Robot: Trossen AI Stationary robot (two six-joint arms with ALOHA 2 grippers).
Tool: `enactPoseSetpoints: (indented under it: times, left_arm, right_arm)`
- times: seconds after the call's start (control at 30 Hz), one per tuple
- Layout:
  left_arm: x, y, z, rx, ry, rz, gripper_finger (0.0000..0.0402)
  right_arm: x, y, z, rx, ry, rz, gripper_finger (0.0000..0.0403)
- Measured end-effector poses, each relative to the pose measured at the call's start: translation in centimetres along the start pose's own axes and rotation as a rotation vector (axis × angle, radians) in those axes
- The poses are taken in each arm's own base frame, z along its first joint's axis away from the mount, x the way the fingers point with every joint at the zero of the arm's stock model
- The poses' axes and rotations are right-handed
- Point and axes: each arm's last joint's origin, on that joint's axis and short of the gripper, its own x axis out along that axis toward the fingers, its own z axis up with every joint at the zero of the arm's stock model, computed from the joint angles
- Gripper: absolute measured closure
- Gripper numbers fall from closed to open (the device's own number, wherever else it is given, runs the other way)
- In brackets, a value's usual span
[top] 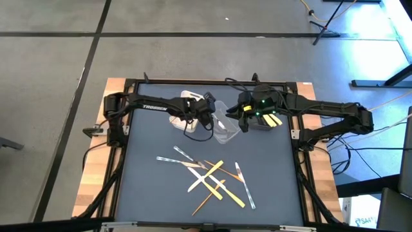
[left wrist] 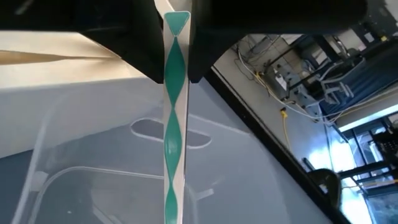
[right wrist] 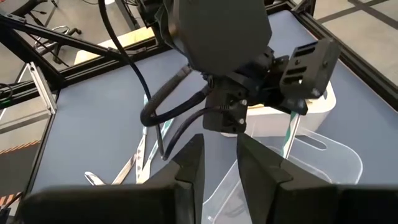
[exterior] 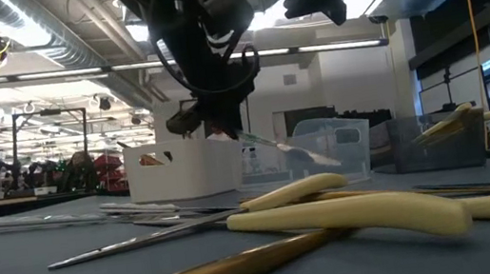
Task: Sort silverware by color (type)
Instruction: Put the green knife into the transparent bin
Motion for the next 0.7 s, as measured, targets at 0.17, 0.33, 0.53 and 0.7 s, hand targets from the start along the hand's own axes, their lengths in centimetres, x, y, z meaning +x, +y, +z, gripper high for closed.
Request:
enactPoseSetpoints:
  times: [0.17,0.33,0.53,0.7]
  left_arm:
    - [0.02,0.0,0.04,0.002,-0.001,0.002,0.0348]
    - [0.02,0.0,0.03,0.001,-0.001,0.001,0.0346]
    - [0.02,0.0,0.04,0.001,-0.001,0.001,0.0345]
    - [0.02,-0.01,0.06,0.0,-0.011,-0.003,0.0345]
  right_arm:
    - [0.0,0.0,0.0,0.0,0.0,0.0,0.0322]
    - [0.0,0.0,0.0,0.0,0.0,0.0,0.0322]
    - [0.0,0.0,0.0,0.0,0.0,0.0,0.0322]
    - [0.0,0.0,-0.01,0.0,0.001,0.0,0.0322]
